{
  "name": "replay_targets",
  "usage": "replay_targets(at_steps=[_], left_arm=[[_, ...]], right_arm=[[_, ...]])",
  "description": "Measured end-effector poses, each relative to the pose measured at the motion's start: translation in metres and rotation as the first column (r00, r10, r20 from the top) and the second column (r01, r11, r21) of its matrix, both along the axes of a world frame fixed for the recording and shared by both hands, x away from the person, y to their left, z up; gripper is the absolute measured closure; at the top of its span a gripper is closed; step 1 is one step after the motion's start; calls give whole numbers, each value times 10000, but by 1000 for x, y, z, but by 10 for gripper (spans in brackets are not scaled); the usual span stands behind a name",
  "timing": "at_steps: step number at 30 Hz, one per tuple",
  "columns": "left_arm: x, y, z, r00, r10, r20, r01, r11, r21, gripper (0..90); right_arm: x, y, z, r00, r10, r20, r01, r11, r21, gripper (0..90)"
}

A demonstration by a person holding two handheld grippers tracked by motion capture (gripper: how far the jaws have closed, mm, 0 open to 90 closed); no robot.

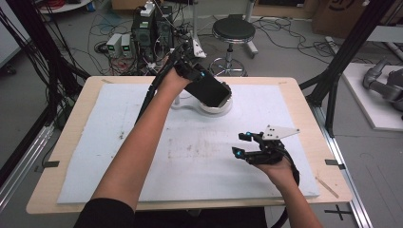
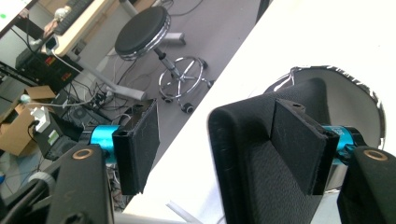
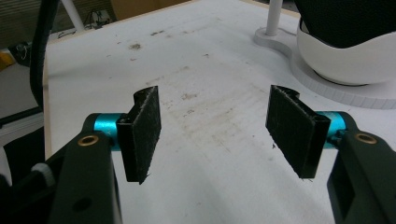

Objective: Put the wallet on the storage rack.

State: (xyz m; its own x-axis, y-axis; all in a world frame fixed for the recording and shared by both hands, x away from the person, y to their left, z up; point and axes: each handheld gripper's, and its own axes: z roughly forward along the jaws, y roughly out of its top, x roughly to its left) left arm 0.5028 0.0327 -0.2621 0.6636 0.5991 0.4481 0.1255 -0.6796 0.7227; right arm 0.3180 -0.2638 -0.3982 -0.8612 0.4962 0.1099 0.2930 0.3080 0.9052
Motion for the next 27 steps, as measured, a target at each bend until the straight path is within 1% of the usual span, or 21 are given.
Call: replay_targets(at_steps=[2,4,5,6,7,9,10,12,15,18,20,22,24,26,27], left_arm=[[-4,4,5,9999,-139,79,140,9998,-170,316],[-8,7,8,9996,-283,60,285,9990,-337,299],[-10,9,10,9993,-369,41,371,9980,-510,292],[-11,10,11,9993,-378,72,381,9979,-523,290],[-13,11,12,9992,-401,90,406,9972,-622,290],[-15,13,15,9989,-423,185,433,9975,-565,290],[-16,13,16,9989,-409,230,422,9972,-614,290],[-19,15,18,9988,-468,171,479,9963,-716,287],[-29,18,23,9975,-679,200,695,9932,-935,278],[-41,25,26,9951,-968,203,985,9882,-1171,277],[-49,34,28,9942,-1070,75,1070,9844,-1394,274],[-58,44,27,9925,-1224,-36,1198,9770,-1765,266],[-67,55,26,9908,-1351,-109,1304,9719,-1960,264],[-77,66,23,9897,-1426,-147,1361,9666,-2170,264],[-82,72,21,9890,-1466,-200,1379,9623,-2343,263]], right_arm=[[1,0,0,10000,-4,28,4,10000,7,361],[1,0,0,10000,-18,29,18,10000,27,351],[1,0,0,10000,-30,27,30,10000,25,348],[1,1,0,10000,-43,21,43,10000,35,348],[1,1,0,10000,-51,70,51,10000,24,348],[0,2,1,10000,-51,62,51,10000,34,348],[-1,2,1,10000,-23,81,23,10000,55,348],[-2,3,2,9999,-12,103,11,10000,53,348],[-2,3,2,9999,-36,112,35,10000,64,345],[-1,0,2,9998,-167,118,166,9998,98,334],[-1,-3,2,9994,-327,140,325,9994,123,326],[0,-6,3,9985,-502,225,497,9986,202,312],[-1,-9,4,9971,-713,250,705,9970,309,306],[-1,-10,4,9970,-736,235,728,9969,306,301],[-1,-10,4,9963,-804,295,795,9964,305,300]])
